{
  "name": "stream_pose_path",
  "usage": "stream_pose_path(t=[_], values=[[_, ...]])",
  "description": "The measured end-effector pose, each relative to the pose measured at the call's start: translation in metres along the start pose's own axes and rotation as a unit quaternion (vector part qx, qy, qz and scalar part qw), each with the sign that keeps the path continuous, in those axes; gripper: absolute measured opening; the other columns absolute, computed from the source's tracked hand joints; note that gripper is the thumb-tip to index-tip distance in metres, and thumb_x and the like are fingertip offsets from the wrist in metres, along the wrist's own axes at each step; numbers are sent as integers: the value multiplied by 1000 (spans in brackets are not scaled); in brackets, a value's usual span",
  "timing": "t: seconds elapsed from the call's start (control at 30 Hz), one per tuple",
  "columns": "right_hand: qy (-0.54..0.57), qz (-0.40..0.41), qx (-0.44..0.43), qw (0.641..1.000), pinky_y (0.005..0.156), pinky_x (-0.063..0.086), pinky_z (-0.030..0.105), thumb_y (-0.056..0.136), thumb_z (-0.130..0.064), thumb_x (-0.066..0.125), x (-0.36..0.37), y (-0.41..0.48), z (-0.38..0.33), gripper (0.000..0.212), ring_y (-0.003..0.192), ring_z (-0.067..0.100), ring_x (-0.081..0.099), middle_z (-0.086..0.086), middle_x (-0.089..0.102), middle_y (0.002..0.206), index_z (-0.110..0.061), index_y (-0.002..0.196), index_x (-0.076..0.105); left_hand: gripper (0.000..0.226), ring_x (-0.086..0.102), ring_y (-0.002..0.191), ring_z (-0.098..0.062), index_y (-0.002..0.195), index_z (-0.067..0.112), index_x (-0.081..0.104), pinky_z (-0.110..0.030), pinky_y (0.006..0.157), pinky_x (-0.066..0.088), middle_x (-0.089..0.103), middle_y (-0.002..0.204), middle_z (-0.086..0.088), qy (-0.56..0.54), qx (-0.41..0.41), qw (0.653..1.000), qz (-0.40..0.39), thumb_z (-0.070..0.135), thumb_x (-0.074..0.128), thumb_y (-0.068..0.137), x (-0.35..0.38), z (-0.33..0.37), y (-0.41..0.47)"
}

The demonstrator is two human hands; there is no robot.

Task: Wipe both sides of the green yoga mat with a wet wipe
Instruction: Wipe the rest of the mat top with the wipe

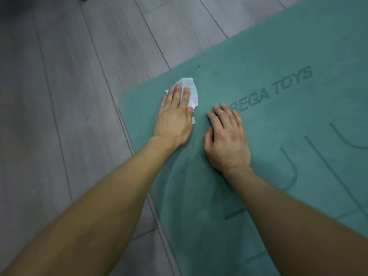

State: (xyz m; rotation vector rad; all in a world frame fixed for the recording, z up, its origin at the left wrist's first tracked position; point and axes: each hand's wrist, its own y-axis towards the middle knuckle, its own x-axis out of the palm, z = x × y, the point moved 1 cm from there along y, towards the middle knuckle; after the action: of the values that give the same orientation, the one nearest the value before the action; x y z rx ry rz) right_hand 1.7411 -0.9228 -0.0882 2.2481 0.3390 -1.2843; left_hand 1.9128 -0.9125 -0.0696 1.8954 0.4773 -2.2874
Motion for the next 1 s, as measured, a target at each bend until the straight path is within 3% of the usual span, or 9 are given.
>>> stream_pose_path(t=[0.17,0.27,0.4,0.53,0.77,1.0], values=[[6,-5,2,1000,126,27,50,96,-19,50,-1,1,0,46,151,30,41,14,55,152,-6,138,62,63,0,164,-22,170,29,14,-45,132,3,4,177,-8,23,16,1000,1,48,14,110,0,-1,-57],[3,-11,3,1000,127,26,50,97,-20,51,-1,0,0,45,152,29,40,14,54,153,-6,138,62,67,-6,164,-20,170,22,11,-45,133,1,-3,177,-7,25,42,998,41,51,20,111,4,0,-70],[0,-19,1,1000,127,26,49,97,-21,46,0,1,1,48,153,29,38,14,53,155,-5,140,61,67,-8,163,-17,170,16,10,-46,132,8,0,178,-4,15,64,997,33,45,22,111,21,5,-68],[-3,-19,-1,1000,127,26,50,98,-22,45,-1,1,0,48,153,29,38,15,52,155,-5,140,60,64,-3,164,-18,170,17,13,-43,133,4,4,178,-4,9,49,998,44,43,17,112,16,5,-49],[-8,-11,-1,1000,127,26,50,96,-18,50,-1,1,-1,47,153,29,39,13,54,154,-5,139,62,65,-4,164,-21,170,17,8,-40,132,-4,-1,177,-7,-3,-4,1000,16,46,18,112,-6,-12,60],[-3,-18,6,1000,127,26,50,95,-18,51,-2,1,-1,48,153,29,38,14,53,155,-5,140,61,67,-7,163,-17,170,19,7,-38,132,-3,-3,177,-3,0,36,999,6,47,16,110,8,-16,-42]])
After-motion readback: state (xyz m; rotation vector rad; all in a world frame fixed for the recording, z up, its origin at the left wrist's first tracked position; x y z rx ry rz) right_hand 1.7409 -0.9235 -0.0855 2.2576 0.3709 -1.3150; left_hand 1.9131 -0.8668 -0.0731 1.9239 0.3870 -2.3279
